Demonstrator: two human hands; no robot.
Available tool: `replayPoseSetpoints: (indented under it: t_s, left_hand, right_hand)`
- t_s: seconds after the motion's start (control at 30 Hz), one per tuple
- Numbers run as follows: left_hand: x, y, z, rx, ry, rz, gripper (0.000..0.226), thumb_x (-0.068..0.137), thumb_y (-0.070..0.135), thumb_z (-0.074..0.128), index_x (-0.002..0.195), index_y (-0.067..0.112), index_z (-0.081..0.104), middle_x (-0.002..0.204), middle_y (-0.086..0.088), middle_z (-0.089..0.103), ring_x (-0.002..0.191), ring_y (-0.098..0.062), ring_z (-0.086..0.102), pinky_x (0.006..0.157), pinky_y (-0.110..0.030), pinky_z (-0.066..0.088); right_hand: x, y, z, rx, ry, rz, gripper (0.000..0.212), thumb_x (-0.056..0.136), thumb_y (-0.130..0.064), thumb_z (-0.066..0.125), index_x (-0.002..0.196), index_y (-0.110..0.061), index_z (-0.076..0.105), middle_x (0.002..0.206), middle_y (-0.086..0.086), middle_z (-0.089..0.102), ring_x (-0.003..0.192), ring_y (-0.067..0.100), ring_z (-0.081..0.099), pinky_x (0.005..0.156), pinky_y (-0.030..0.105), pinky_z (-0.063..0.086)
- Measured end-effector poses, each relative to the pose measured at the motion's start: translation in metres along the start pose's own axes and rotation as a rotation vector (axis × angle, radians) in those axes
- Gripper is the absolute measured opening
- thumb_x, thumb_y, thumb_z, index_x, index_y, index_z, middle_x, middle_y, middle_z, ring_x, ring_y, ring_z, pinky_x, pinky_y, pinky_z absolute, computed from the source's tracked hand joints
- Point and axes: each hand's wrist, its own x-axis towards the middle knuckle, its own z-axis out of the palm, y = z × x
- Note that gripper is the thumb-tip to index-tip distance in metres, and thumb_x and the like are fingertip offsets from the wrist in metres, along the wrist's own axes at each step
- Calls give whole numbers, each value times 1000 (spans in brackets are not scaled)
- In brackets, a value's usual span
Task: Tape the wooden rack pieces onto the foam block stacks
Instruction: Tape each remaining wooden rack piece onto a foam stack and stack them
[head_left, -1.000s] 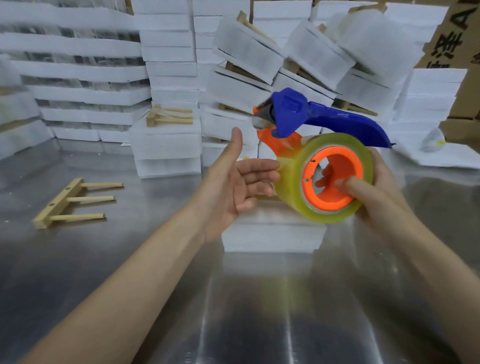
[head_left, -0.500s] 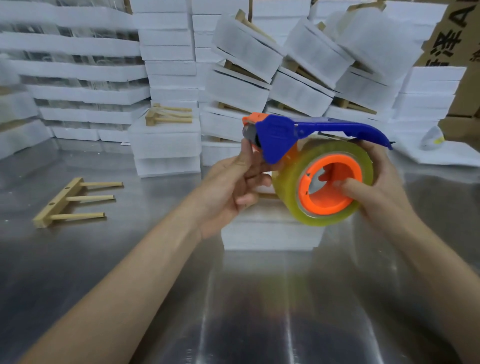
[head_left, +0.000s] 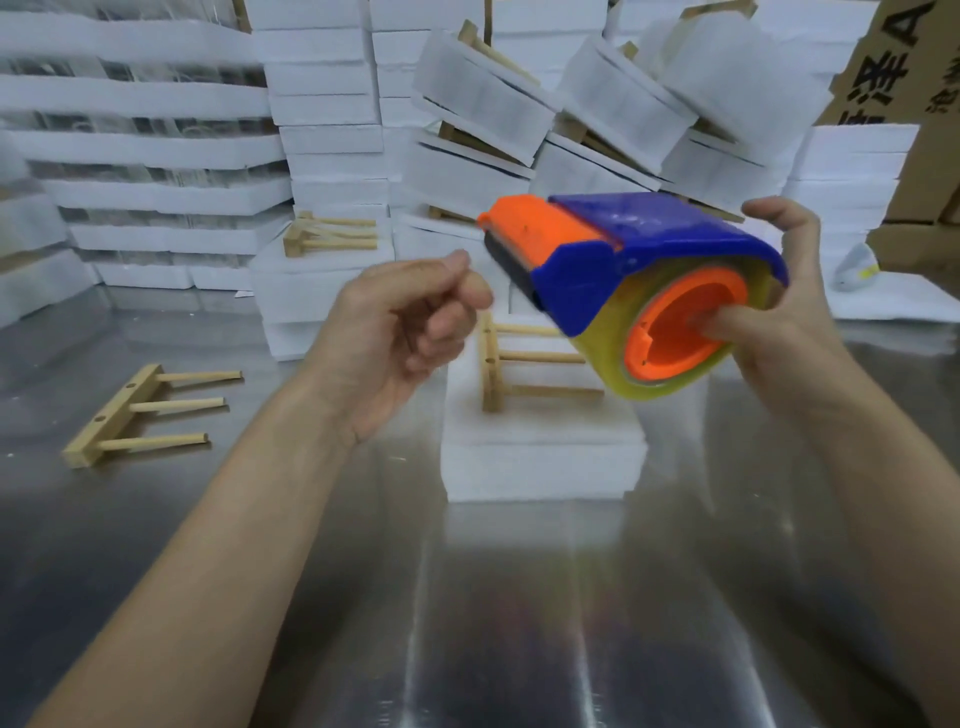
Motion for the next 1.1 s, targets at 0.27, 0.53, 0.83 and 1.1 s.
replayPoseSetpoints:
  t_s: [0.27,0.53,0.83,1.1]
  left_hand:
    - [11,-8,-75,360,445,7,50,85,16,51,35,20,49,40,5,40,39,-11,31,39,-20,22]
    - [16,-25,-91,413,605,-101,40,87,16,61,48,16,61,51,5,61,46,-7,52,47,-14,46]
    - [17,-26,-90,239,495,-346,23,83,16,71,66,12,56,50,4,52,39,-5,40,34,-13,31]
    - [23,-44,-88,371,611,-234,18,81,17,75,68,8,66,50,6,62,41,-2,49,45,-11,45]
  right_hand:
    - [19,17,-38,-48,358,6,59,72,13,53,110,-33,49,83,-14,72,78,6,67,63,23,52]
    - [16,35,-20,-99,364,11,56,67,3,59,108,-34,55,104,-4,67,89,7,67,67,20,53]
    - [15,35,-35,-173,426,-3,57,75,6,65,107,-40,57,100,-11,70,97,13,68,78,31,56]
    - [10,35,-31,-206,457,-33,54,74,2,69,106,-40,56,103,-13,67,98,8,67,74,20,55]
